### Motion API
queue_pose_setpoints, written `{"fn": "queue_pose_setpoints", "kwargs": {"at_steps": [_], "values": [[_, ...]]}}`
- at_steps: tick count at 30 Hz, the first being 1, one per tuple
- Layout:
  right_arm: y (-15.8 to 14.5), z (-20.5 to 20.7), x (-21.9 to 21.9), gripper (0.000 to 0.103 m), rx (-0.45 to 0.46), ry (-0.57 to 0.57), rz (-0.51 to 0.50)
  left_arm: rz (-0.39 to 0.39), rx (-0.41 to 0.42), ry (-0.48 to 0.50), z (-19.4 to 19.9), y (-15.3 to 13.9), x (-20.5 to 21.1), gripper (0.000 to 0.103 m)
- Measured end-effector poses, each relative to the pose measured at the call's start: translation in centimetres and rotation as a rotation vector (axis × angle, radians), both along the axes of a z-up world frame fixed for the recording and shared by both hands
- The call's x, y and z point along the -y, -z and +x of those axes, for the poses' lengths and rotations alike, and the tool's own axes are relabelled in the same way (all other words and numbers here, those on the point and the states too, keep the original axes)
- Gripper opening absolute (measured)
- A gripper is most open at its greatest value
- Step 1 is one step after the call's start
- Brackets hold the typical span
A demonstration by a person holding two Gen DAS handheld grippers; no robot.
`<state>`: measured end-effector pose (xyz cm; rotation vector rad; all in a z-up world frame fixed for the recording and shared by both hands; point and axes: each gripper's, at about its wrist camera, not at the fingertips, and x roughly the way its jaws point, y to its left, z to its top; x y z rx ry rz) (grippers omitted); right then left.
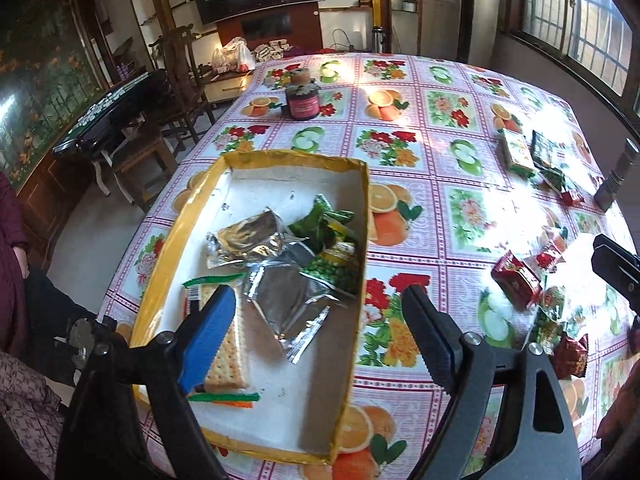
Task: Organize snacks
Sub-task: 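Move both tools back from the tray to the snack pile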
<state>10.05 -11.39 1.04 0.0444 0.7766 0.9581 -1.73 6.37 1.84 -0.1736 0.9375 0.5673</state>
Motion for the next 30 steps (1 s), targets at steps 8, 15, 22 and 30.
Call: {"fn": "queue_pose_setpoints", "kwargs": {"at_steps": [8, 15, 22, 30], "values": [[1.2, 0.3, 4.2, 0.07, -0.019, 0.068, -0.025, -0.06, -0.015, 0.091, 1.2, 0.8, 3.2, 0.087], [2.2, 0.3, 6.5, 0.07, -0.034, 0.102, -0.048, -0.102, -0.044, 0.162, 2.6, 2.1, 6.1, 0.087], [3.3, -0.3, 7.6, 0.07, -0.061, 0.083, -0.075, -0.135, -0.064, 0.199, 4.1, 3.1, 7.9, 0.087], [4.4, -2.2, 6.7, 0.07, -0.041, -0.057, -0.158, -0.15, -0.079, 0.205, 6.6, 3.7, 8.7, 0.087]]}}
